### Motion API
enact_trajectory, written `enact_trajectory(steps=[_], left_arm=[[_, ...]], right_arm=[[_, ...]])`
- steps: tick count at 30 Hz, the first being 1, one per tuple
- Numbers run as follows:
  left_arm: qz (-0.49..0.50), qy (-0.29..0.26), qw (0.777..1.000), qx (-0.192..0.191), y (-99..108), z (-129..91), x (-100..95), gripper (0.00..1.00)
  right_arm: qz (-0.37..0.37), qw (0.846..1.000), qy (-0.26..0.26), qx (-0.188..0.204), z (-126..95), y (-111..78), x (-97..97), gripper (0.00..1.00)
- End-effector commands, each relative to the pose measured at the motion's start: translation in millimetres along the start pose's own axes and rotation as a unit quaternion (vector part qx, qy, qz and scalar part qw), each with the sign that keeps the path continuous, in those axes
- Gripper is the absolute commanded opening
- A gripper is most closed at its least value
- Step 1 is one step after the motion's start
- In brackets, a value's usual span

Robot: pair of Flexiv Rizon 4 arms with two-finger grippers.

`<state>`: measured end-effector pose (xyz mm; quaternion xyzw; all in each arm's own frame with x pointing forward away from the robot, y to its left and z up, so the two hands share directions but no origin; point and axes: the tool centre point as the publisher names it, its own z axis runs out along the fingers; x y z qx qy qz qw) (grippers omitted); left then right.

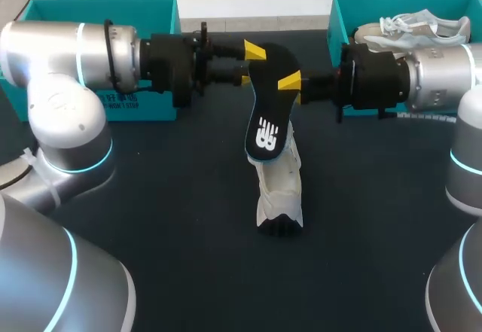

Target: Take the shoe out of the shoebox, open the shoe tongue, remove and reinsert the insole, then place the shoe into the shoebox

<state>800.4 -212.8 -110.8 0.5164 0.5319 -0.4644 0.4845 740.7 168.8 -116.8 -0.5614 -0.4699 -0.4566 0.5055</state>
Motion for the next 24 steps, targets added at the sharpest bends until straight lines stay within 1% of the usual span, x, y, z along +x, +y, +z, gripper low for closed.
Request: enact_trajectory(steps=[1,5,14,15,16,20,23,24], left_arm=[[-0.001,-0.005,1.0,0.0,0,9,2.4,0.4],[-0.005,-0.006,1.0,0.0,-2,12,3.7,0.38],[-0.015,-0.018,1.0,-0.01,-3,15,6.0,0.21],[-0.015,-0.019,1.0,-0.01,-3,16,5.7,0.17],[-0.016,-0.019,1.0,-0.01,-3,17,5.4,0.15],[-0.017,-0.019,1.0,-0.008,-5,20,6.8,0.13],[-0.019,-0.02,1.0,-0.007,-4,21,7.6,0.08],[-0.019,-0.02,1.0,-0.008,-4,21,7.8,0.05]], right_arm=[[-0.001,1.0,0.0,0.0,5,3.9,0.2,0.0],[-0.004,1.0,-0.001,0.001,7,5.1,1.4,0.0],[-0.007,1.0,0.002,-0.002,9,5.3,2.2,0.0],[-0.007,1.0,0.003,-0.002,9,5.3,2.2,0.0],[-0.007,1.0,0.003,-0.003,9,5.3,2.2,0.0],[-0.008,1.0,0.005,-0.006,10,5.9,2.5,0.0],[-0.008,1.0,0.004,-0.005,11,6.5,3.0,0.0],[-0.008,1.0,0.004,-0.004,11,6.5,3.3,0.0]])
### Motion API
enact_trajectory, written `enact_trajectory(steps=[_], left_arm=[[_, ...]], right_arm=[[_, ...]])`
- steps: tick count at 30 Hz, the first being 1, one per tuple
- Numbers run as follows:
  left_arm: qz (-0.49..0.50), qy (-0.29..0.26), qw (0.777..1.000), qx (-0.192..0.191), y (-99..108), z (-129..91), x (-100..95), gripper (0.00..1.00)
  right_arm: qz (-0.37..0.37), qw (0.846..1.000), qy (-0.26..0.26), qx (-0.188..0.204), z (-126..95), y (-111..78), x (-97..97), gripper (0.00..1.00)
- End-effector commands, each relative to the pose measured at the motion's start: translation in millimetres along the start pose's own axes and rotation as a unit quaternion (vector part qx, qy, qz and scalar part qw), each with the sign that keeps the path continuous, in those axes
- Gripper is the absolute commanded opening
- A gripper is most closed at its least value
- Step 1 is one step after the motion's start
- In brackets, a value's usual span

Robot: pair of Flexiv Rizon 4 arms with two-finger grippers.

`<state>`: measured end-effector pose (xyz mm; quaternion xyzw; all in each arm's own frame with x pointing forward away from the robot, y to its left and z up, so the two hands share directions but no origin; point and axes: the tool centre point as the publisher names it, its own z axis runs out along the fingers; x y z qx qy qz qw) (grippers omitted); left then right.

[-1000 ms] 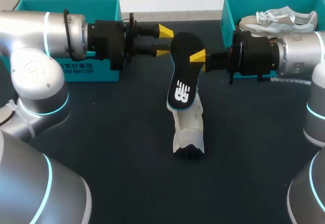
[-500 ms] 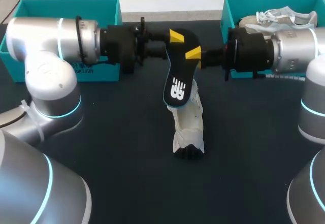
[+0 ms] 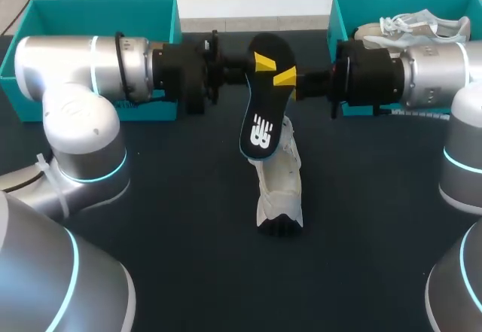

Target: Take the shoe out of the shoebox, open the shoe tongue, remove and reinsert the insole, then place the shoe into the shoebox

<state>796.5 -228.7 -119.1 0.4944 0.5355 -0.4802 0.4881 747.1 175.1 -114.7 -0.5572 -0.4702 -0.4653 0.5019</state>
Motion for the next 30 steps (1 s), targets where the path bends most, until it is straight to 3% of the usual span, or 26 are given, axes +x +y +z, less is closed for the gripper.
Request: enact_trajectory(steps=[1,7,8,9,21,26,28,30], left_arm=[[0.0,-0.002,1.0,-0.002,0,5,1.5,0.01],[-0.006,-0.009,1.0,-0.003,1,6,2.3,0.0],[-0.01,-0.011,1.0,-0.003,0,6,2.6,0.0],[-0.018,-0.017,1.0,0.0,0,5,3.5,0.0],[-0.09,-0.027,0.995,0.017,-21,-11,12.7,0.0],[-0.159,-0.054,0.985,0.049,-29,-9,17.0,0.0],[-0.189,-0.071,0.978,0.058,-30,-8,17.3,0.0],[-0.208,-0.072,0.974,0.05,-30,-7,17.6,0.0]], right_arm=[[0.0,1.0,-0.001,0.001,5,0.9,-0.1,0.0],[0.0,1.0,-0.003,0.004,5,1.0,-0.8,0.0],[-0.002,1.0,-0.005,0.004,5,1.2,-1.3,0.58],[-0.005,1.0,-0.004,-0.002,3,1.9,-2.1,1.0],[-0.136,0.991,0.017,-0.005,-52,12.3,-6.3,1.0],[-0.256,0.966,0.047,0.01,-68,10.4,-1.2,1.0],[-0.305,0.95,0.057,0.042,-71,6.5,3.1,1.0],[-0.325,0.944,0.009,0.058,-69,5.0,4.9,1.0]])
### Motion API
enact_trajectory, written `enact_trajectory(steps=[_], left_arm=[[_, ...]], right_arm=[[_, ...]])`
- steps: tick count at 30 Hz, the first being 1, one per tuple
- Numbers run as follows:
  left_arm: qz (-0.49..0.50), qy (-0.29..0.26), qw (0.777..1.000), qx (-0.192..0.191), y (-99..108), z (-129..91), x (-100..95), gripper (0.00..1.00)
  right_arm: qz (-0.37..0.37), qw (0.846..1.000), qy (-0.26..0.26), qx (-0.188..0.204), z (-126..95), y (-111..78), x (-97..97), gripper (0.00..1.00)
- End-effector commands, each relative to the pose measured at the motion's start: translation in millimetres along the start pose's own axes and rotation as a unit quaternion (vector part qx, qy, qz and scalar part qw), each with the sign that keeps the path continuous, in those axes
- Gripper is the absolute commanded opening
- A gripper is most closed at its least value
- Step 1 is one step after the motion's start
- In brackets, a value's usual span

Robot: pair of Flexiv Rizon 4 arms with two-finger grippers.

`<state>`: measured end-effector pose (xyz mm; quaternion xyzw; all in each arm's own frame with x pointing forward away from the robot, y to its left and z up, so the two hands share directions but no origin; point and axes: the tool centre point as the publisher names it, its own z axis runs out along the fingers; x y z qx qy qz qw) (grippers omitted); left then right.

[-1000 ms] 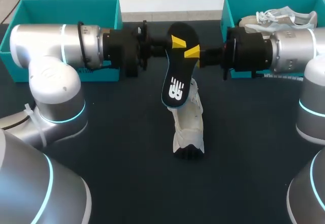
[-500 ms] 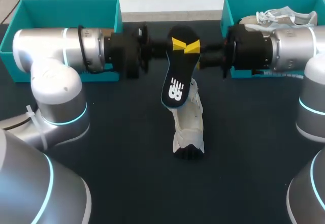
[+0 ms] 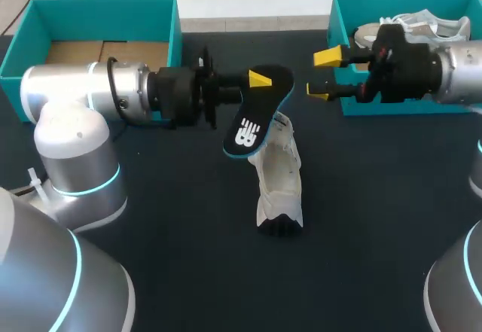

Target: Take the shoe out of the shoebox, open the shoe tongue, remove and reinsert the insole, then place the shoe into the shoebox

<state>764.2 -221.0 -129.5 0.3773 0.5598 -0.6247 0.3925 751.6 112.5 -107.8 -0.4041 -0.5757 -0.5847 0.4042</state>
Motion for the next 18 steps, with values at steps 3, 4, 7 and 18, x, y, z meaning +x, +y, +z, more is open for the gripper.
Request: enact_trajectory(steps=[3,4,7,18], left_arm=[[-0.017,-0.004,1.0,-0.007,4.5,0.7,5.7,0.0],[-0.017,-0.004,1.0,-0.007,4.5,0.7,5.7,0.0],[-0.017,-0.004,1.0,-0.007,4.5,0.7,5.7,0.0],[-0.064,-0.025,0.998,0.013,-2.4,-1.5,8.4,0.0]], right_arm=[[-0.09,0.994,-0.019,0.052,-5.8,-1.4,2.3,1.0],[-0.09,0.994,-0.019,0.052,-5.8,-1.4,2.3,1.0],[-0.09,0.994,-0.019,0.052,-5.8,-1.4,2.3,1.0],[-0.138,0.989,-0.025,0.046,-4.2,-0.6,3.9,1.0]])
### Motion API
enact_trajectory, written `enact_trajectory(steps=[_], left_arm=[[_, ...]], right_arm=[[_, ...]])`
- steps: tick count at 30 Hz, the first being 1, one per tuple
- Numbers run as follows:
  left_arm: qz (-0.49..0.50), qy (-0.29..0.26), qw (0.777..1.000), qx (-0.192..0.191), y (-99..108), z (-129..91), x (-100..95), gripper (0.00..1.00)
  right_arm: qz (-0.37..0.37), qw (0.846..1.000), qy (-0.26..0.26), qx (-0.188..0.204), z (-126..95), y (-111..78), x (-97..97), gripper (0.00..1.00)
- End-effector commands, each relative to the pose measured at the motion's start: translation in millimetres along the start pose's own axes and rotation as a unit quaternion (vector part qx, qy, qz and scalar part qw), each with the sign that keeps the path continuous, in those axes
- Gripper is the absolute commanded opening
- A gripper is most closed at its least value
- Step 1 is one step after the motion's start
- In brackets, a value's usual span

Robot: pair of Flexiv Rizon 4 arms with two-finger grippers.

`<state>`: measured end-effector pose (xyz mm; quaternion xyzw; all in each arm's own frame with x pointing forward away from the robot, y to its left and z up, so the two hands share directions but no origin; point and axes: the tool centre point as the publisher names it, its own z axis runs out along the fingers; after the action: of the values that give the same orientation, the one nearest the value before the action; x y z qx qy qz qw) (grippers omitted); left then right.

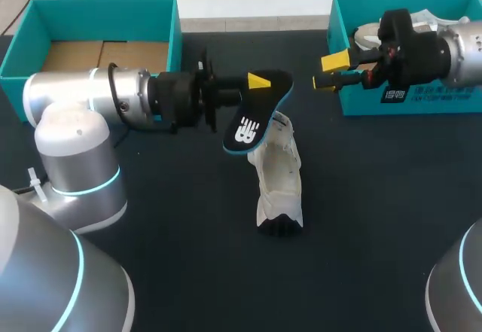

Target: Take the shoe out of the shoebox, open the shoe tongue, remove and reinsert the insole, then place the shoe into the shoebox

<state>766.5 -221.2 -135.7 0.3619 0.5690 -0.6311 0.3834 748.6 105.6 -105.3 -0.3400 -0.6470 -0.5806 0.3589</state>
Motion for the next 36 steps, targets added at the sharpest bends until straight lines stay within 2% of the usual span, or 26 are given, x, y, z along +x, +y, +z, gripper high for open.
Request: enact_trajectory(steps=[1,2,6,8,9,10,13,14,15,16,17,19,20,21,23,24,36], left_arm=[[-0.054,-0.022,0.998,0.021,-10,-2,4.4,0.0],[-0.06,-0.014,0.998,0.011,-14,-3,4.8,0.0],[-0.086,-0.018,0.996,0.012,-23,-10,2.2,0.0],[-0.096,-0.022,0.995,0.009,-25,-14,1.2,0.0],[-0.101,-0.02,0.995,0.008,-26,-15,0.8,0.0],[-0.108,-0.022,0.994,0.01,-27,-16,0.6,0.0],[-0.134,-0.02,0.991,0.016,-30,-17,-1.3,0.0],[-0.142,-0.02,0.989,0.021,-32,-17,-2.3,0.0],[-0.15,-0.016,0.988,0.022,-34,-16,-3.2,0.0],[-0.156,-0.017,0.987,0.024,-35,-16,-3.8,0.0],[-0.168,-0.02,0.985,0.034,-37,-15,-4.7,0.0],[-0.181,-0.022,0.982,0.04,-38,-14,-4.8,0.0],[-0.193,-0.025,0.98,0.043,-39,-14,-4.9,0.0],[-0.204,-0.027,0.977,0.048,-39,-14,-4.5,0.0],[-0.223,-0.024,0.974,0.043,-40,-13,-3.4,0.0],[-0.226,-0.03,0.973,0.04,-39,-13,-2.2,0.0],[-0.226,-0.03,0.973,0.04,-39,-13,-2.2,0.0]], right_arm=[[-0.081,0.997,-0.02,-0.004,3,2.8,0.2,1.0],[-0.108,0.994,-0.027,-0.012,3,3.3,0.7,1.0],[-0.219,0.971,-0.1,0.008,-3,4.2,-1.1,1.0],[-0.248,0.96,-0.129,0.0,-5,3.5,-3.6,1.0],[-0.267,0.954,-0.137,0.016,-5,3.0,-5.9,1.0],[-0.28,0.949,-0.146,0.007,-5,1.9,-6.6,1.0],[-0.328,0.927,-0.181,0.014,-6,1.0,-9.1,1.0],[-0.333,0.925,-0.182,0.023,-6,0.6,-10.3,1.0],[-0.345,0.918,-0.193,0.006,-7,1.0,-11.2,1.0],[-0.354,0.913,-0.201,0.014,-10,1.9,-11.6,1.0],[-0.375,0.899,-0.225,0.02,-11,1.3,-14.0,1.0],[-0.388,0.887,-0.244,0.046,-14,-0.3,-18.3,1.0],[-0.408,0.869,-0.273,0.054,-16,-2.6,-20.8,1.0],[-0.417,0.861,-0.28,0.076,-17,-5.4,-24.6,1.0],[-0.432,0.836,-0.327,0.091,-20,-8.9,-31.3,1.0],[-0.423,0.831,-0.347,0.103,-22,-11.3,-37.3,1.0],[-0.423,0.831,-0.347,0.103,-22,-11.3,-37.3,1.0]])
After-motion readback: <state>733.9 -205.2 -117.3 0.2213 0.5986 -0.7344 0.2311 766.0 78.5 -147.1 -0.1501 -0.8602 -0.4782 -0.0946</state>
